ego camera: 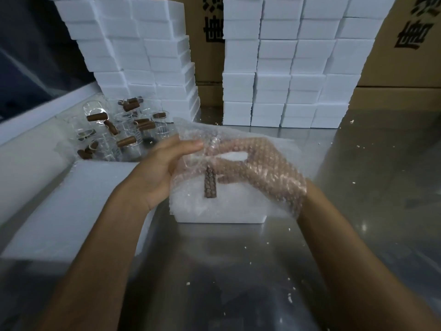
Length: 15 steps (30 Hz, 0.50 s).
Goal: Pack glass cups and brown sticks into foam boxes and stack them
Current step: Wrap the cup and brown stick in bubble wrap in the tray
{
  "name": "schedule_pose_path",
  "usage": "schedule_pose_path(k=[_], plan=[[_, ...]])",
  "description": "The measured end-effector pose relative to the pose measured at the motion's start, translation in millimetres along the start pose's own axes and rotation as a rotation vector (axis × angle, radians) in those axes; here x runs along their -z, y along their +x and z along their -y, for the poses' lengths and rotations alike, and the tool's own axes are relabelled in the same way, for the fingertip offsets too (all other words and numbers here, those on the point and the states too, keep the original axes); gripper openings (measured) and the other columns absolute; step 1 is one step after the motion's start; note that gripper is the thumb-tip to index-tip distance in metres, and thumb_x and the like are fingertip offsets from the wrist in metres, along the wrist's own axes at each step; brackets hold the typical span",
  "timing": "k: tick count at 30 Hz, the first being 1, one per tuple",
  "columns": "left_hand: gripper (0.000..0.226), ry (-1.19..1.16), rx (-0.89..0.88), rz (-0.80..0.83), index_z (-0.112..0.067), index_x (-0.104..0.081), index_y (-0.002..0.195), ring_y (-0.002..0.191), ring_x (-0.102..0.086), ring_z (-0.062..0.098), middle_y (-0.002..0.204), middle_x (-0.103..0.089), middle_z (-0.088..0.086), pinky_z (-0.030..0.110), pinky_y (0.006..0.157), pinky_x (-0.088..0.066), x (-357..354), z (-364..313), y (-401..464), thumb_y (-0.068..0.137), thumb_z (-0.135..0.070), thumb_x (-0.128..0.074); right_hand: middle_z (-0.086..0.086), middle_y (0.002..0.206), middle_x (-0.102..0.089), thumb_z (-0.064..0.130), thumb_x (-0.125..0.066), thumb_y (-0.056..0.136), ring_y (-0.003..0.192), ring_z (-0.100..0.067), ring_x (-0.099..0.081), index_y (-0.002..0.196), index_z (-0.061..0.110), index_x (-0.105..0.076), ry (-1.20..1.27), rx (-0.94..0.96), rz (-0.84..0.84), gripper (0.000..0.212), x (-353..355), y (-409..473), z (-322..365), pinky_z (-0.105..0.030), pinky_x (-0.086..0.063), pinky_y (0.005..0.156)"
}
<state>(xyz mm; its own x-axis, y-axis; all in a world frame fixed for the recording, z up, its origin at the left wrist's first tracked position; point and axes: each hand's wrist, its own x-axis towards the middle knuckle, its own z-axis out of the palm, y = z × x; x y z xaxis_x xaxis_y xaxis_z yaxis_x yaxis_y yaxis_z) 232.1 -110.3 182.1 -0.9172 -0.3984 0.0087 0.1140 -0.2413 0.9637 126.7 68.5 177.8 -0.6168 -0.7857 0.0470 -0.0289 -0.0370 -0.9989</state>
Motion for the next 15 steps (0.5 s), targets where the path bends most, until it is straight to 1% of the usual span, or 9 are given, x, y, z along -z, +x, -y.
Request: schedule_pose_path(k=[1,2,4,5,7,9,11,13,15], plan=[[0.056,-0.044,0.016,0.003,-0.001,-0.06,0.125,0.102,-0.069,0.028,0.112,-0.07,0.013,0.039,0.091,-0.056,-1.3,0.6,0.8,0.074,-0.021,-0.069,0.0,0.116,-0.073,0.019,-0.071,0.089,0.103,-0.018,-0.071,0.115,0.014,-0.071,-0.098,0.084,0.037,0.026,0.0,4.4,10.3,-0.034,-0.059,0.087],[0.053,-0.091,0.028,-0.001,-0.005,-0.063,0.124,0.101,-0.069,0.027,0.111,-0.071,0.012,0.038,0.09,-0.056,-3.1,0.4,1.5,0.075,-0.023,-0.07,0.002,0.108,-0.075,0.018,-0.073,0.087,0.096,-0.016,-0.073,0.11,0.014,-0.074,-0.076,0.107,0.008,0.023,2.0,7.6,18.0,-0.031,-0.06,0.081],[0.052,-0.182,0.027,-0.054,-0.009,-0.063,0.125,0.103,-0.068,0.026,0.111,-0.072,0.01,0.037,0.093,-0.054,-5.4,-0.4,3.1,0.076,-0.026,-0.069,0.002,0.094,-0.077,0.01,-0.072,0.088,0.088,-0.016,-0.075,0.098,0.016,-0.076,-0.006,0.151,-0.139,0.012,17.3,11.9,28.5,-0.028,-0.06,0.078],[0.054,-0.229,0.019,-0.09,-0.009,-0.062,0.128,0.107,-0.067,0.027,0.114,-0.071,0.01,0.038,0.094,-0.054,-5.6,-0.3,4.1,0.078,-0.025,-0.068,0.002,0.09,-0.077,0.01,-0.071,0.09,0.086,-0.016,-0.074,0.094,0.018,-0.076,0.049,0.172,-0.264,0.01,26.8,10.7,30.0,-0.027,-0.058,0.078],[0.059,-0.315,0.007,-0.147,-0.008,-0.057,0.137,0.117,-0.062,0.031,0.127,-0.066,0.013,0.044,0.099,-0.051,-5.8,0.6,6.1,0.081,-0.024,-0.068,0.002,0.088,-0.075,0.015,-0.07,0.092,0.084,-0.013,-0.073,0.094,0.016,-0.075,0.183,0.164,-0.474,0.006,47.5,12.6,27.1,-0.024,-0.057,0.075],[0.06,-0.386,-0.013,-0.197,-0.007,-0.056,0.137,0.123,-0.059,0.034,0.133,-0.062,0.016,0.048,0.104,-0.047,-10.7,2.6,6.9,0.081,-0.023,-0.069,0.001,0.1,-0.073,0.023,-0.069,0.093,0.088,-0.013,-0.072,0.099,0.018,-0.071,0.241,0.072,-0.579,0.008,56.1,14.1,24.1,-0.023,-0.057,0.074],[0.05,-0.448,-0.036,-0.256,-0.007,-0.062,0.13,0.114,-0.064,0.031,0.123,-0.067,0.013,0.043,0.098,-0.052,-17.0,5.8,8.6,0.081,-0.018,-0.07,-0.006,0.114,-0.069,0.033,-0.071,0.091,0.098,-0.018,-0.07,0.109,0.019,-0.065,0.289,-0.058,-0.549,0.023,57.7,15.5,20.2,-0.028,-0.057,0.079],[0.034,-0.489,-0.041,-0.297,-0.012,-0.066,0.116,0.102,-0.068,0.027,0.112,-0.072,0.01,0.038,0.088,-0.057,-23.1,9.5,9.7,0.082,-0.015,-0.071,-0.014,0.118,-0.065,0.044,-0.075,0.085,0.102,-0.027,-0.07,0.122,0.017,-0.057,0.344,-0.185,-0.419,0.05,52.7,13.8,16.8,-0.035,-0.059,0.08],[0.032,-0.514,-0.04,-0.302,-0.014,-0.068,0.11,0.097,-0.071,0.024,0.109,-0.074,0.009,0.036,0.086,-0.058,-28.2,12.2,11.0,0.079,-0.018,-0.074,-0.016,0.118,-0.064,0.051,-0.081,0.075,0.099,-0.03,-0.071,0.12,0.019,-0.056,0.307,-0.258,-0.291,0.061,44.8,13.6,16.8,-0.038,-0.06,0.079]])
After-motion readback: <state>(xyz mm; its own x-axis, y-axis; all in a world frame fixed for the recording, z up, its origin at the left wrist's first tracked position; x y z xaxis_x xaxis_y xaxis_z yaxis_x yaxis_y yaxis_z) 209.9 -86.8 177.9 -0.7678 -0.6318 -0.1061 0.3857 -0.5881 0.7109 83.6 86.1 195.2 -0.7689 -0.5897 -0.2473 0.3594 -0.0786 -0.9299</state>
